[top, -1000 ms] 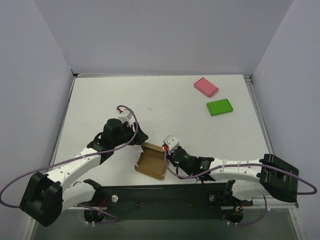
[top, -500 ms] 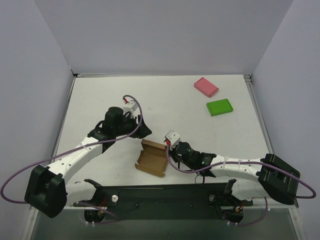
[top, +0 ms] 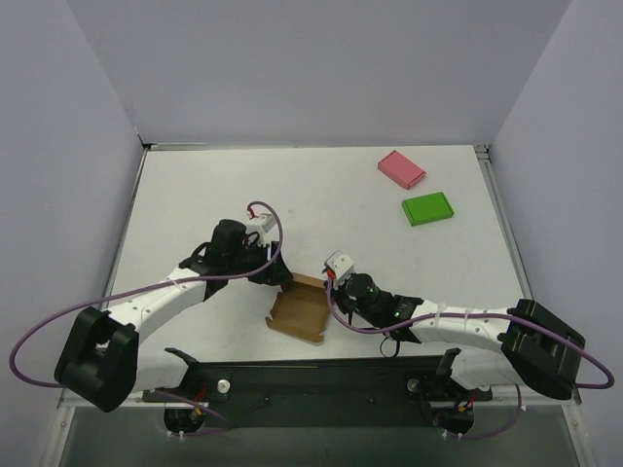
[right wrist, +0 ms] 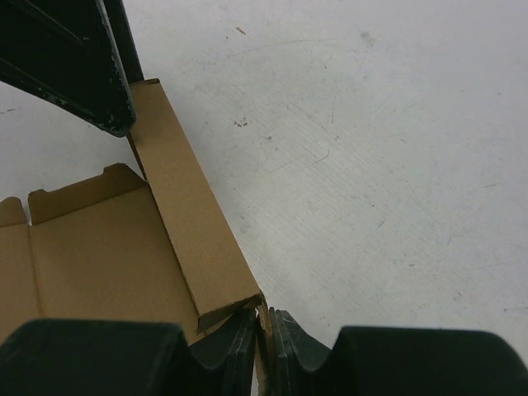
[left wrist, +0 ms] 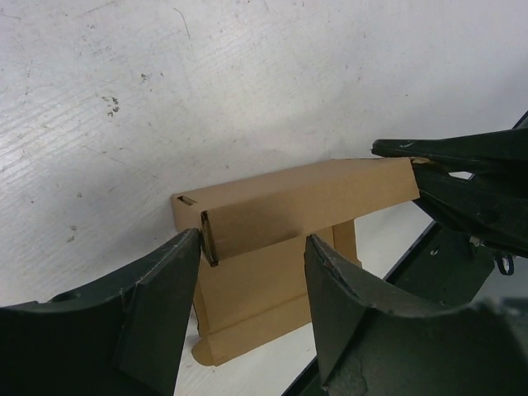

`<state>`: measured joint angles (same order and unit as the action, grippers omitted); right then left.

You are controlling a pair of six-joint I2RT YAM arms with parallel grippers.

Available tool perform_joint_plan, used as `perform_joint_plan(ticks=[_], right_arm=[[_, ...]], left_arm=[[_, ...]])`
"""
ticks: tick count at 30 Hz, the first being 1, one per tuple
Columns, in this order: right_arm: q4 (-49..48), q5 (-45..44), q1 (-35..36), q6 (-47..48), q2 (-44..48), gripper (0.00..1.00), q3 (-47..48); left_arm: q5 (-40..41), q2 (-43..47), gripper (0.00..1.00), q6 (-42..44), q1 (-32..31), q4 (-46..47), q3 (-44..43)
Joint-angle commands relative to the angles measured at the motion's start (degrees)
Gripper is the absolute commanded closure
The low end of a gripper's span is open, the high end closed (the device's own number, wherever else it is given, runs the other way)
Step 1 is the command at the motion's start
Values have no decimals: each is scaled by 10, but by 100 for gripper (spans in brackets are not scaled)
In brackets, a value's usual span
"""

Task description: Fold the paper box

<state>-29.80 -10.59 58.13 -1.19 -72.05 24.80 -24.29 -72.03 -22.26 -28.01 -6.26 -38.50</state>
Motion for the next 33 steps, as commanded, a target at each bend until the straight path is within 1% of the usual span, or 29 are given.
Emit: perform_joint_plan(ticks=[1, 6, 9, 11, 13, 24, 25, 28, 30, 33], right_arm=[[-28, 8, -4, 7, 6, 86, -3], [-27, 16, -6, 5, 2, 86, 0], [-26, 19, -6, 5, -4, 86, 2], [-26, 21, -6, 4, -6, 86, 3], [-26, 20, -6, 4, -7, 86, 3], [-24, 28, -6, 4, -16, 86, 7], [-23, 27, -6, 3, -15, 86, 8], [-16, 20, -6, -1, -19, 83, 10], [-13, 17, -6, -4, -20, 80, 12], [-9, 14, -6, -7, -20, 78, 13]], left_arm=[[-8, -16, 37, 2, 3, 11, -5], [4, -23, 38, 2, 3, 19, -6], [1, -30, 41, -1, 3, 27, -6], [-7, -32, 46, -2, 3, 31, -4], [-16, -33, 48, -5, 3, 46, -2], [-15, -42, 48, -12, 8, 54, -1], [-15, -43, 48, -13, 9, 72, -1], [-22, -49, 51, -11, 9, 75, 0], [-25, -53, 53, -12, 9, 77, -1], [-35, -54, 54, -16, 9, 82, -1]])
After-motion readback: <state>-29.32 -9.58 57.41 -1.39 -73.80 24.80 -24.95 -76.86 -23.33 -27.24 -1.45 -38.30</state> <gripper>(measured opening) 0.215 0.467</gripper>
